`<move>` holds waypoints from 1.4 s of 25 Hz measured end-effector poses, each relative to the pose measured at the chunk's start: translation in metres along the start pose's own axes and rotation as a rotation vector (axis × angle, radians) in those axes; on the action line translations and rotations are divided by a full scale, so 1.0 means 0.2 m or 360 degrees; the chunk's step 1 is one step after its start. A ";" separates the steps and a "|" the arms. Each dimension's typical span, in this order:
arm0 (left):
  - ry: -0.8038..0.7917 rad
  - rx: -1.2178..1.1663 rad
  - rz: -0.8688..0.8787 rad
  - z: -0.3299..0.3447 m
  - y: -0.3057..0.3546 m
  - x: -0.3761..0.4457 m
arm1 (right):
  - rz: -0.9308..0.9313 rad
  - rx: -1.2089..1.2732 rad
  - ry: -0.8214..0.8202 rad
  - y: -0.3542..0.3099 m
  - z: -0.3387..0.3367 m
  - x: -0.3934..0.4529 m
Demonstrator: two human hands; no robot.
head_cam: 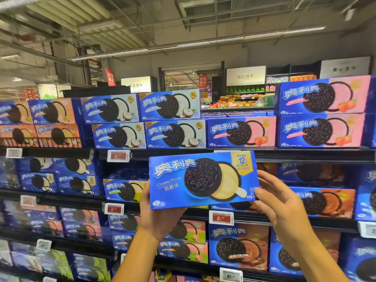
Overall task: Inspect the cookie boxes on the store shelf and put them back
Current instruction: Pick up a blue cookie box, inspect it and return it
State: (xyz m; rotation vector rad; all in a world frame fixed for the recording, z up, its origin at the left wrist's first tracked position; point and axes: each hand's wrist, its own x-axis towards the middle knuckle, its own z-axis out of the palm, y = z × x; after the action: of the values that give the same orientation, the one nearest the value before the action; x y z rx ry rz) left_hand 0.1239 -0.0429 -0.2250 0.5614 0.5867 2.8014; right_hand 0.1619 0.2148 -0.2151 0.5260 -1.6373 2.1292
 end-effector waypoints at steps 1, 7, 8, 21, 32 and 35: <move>-0.0015 0.0125 0.0055 -0.02 0.01 0.02 | -0.0019 0.0021 0.0049 -0.01 -0.02 0.01; 0.0556 0.0892 0.0768 0.03 0.01 0.16 | -0.0135 -0.0038 0.0132 -0.05 -0.06 0.09; 0.0646 0.0962 0.0830 0.05 0.00 0.17 | -0.0152 -0.0051 0.0138 -0.06 -0.05 0.11; 0.0262 0.2334 0.0910 0.49 0.09 0.59 | -0.0539 -0.0338 0.0591 -0.25 -0.11 0.65; 0.0475 0.2644 0.1397 0.65 0.09 0.99 | -0.0643 -0.1153 0.0760 -0.31 -0.15 1.06; 0.0497 0.2700 0.1343 0.62 0.06 1.02 | -0.0527 -0.1281 0.0773 -0.29 -0.20 1.09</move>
State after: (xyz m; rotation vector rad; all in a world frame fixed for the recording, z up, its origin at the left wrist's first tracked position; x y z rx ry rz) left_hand -0.0109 0.0477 -0.0496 0.6159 3.4074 2.1247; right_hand 0.0056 0.2850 -0.0633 0.0078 -1.7657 1.0976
